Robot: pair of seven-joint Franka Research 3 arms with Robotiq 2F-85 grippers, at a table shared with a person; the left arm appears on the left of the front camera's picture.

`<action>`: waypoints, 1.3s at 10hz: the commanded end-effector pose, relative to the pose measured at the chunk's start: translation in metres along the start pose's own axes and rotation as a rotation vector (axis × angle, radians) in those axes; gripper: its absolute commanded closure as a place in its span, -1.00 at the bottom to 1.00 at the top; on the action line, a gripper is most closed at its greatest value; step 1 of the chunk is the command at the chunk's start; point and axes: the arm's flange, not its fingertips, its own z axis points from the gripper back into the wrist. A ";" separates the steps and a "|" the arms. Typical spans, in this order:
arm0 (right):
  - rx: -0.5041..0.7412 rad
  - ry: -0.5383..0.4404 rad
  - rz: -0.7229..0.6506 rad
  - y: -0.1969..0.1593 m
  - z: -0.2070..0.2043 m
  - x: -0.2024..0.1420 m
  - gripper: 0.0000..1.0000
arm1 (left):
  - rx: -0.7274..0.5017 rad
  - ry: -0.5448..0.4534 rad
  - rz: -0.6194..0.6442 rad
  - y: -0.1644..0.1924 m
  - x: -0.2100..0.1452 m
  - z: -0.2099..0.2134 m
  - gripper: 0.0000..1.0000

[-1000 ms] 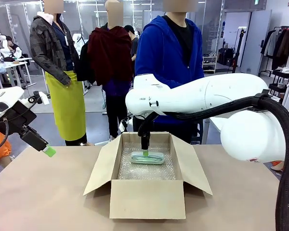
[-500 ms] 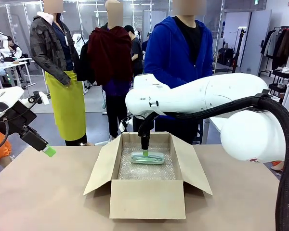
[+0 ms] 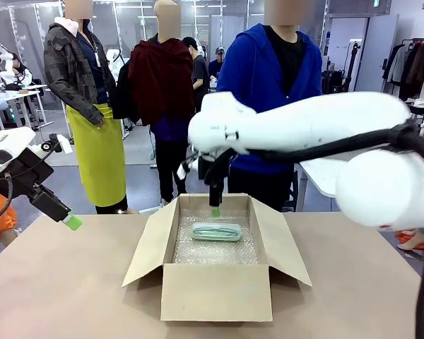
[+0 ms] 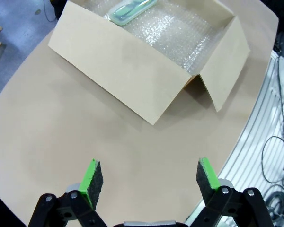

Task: Pack the glasses set securely to prepare it for shipping.
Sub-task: Put the Glasses case from the right side of the table into the Package Box.

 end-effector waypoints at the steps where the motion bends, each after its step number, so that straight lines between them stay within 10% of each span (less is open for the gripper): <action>1: 0.006 -0.091 -0.144 0.047 0.043 -0.051 -0.89 | -0.018 -0.017 -0.012 0.001 -0.001 0.002 -1.00; 8: -0.069 -0.358 -0.726 0.143 0.064 -0.213 -0.89 | -0.018 -0.017 -0.012 0.001 -0.001 0.002 -1.00; 13: -0.193 -0.258 -1.050 0.226 0.078 -0.301 -0.89 | -0.018 -0.017 -0.012 0.001 -0.001 0.002 -1.00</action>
